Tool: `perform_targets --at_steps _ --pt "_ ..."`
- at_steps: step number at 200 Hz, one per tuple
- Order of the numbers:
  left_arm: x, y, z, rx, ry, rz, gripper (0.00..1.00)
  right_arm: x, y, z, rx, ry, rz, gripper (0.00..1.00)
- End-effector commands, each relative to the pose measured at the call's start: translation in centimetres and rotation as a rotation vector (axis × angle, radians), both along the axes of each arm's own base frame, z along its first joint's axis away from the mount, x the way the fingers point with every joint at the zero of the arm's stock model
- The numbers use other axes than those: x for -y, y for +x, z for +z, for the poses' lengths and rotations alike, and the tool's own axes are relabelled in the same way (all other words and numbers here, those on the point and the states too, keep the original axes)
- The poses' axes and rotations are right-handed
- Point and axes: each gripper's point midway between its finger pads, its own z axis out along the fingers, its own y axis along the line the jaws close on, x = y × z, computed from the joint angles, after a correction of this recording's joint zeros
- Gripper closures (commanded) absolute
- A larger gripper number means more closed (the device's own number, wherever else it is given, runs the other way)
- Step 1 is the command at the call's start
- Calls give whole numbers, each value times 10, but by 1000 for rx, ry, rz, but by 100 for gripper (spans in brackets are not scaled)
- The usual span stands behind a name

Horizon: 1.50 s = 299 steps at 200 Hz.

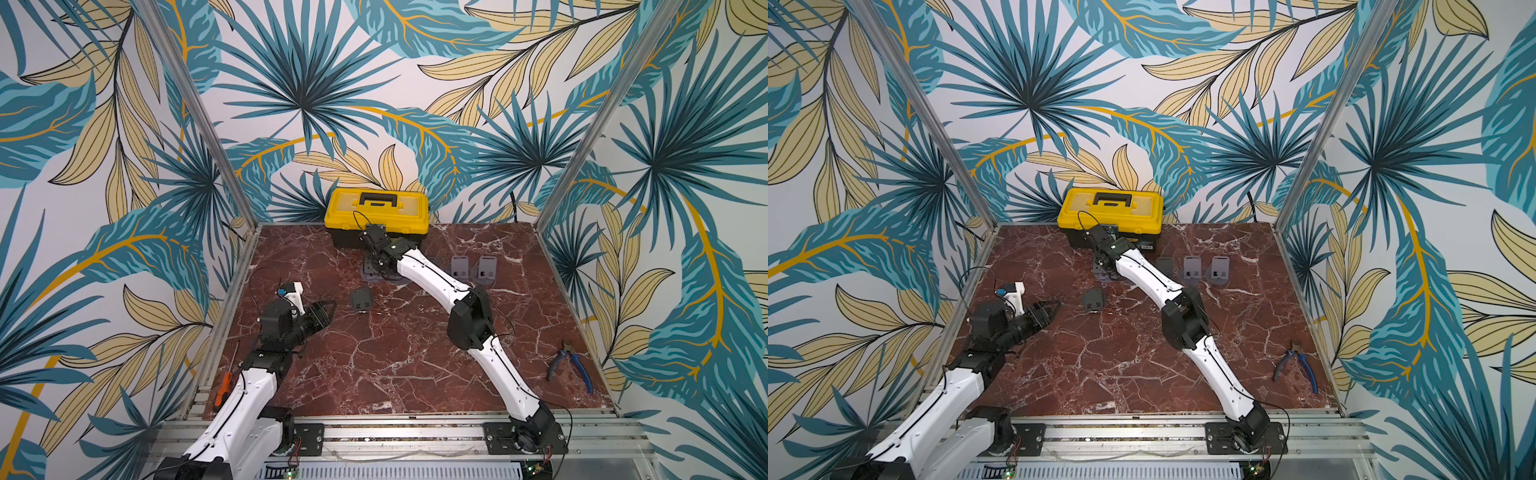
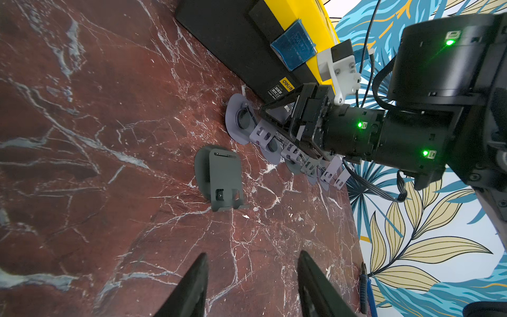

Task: Open the phone stand
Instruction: Place the phone stand at the center of the board.

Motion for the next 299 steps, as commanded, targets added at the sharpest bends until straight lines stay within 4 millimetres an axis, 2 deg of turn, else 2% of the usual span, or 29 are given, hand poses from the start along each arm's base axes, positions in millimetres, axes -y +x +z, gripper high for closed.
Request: perform_targets --at_steps 1,93,135,188,260,299 --pt "-3 1 1 23 9 0 47 1 -8 -36 -79 -22 1 39" --pt "-4 2 0 21 7 1 47 -1 -6 -39 -88 1 2 34" --pt "-5 2 1 24 7 4 47 0 -4 -38 -78 -4 -9 38" --pt "-7 3 1 24 9 7 47 5 1 -33 -48 -21 -24 40" --pt "-7 4 0 24 7 6 47 9 8 -35 -46 -15 -11 41" --pt "-7 5 1 23 6 6 48 5 9 -35 -48 8 -2 34"
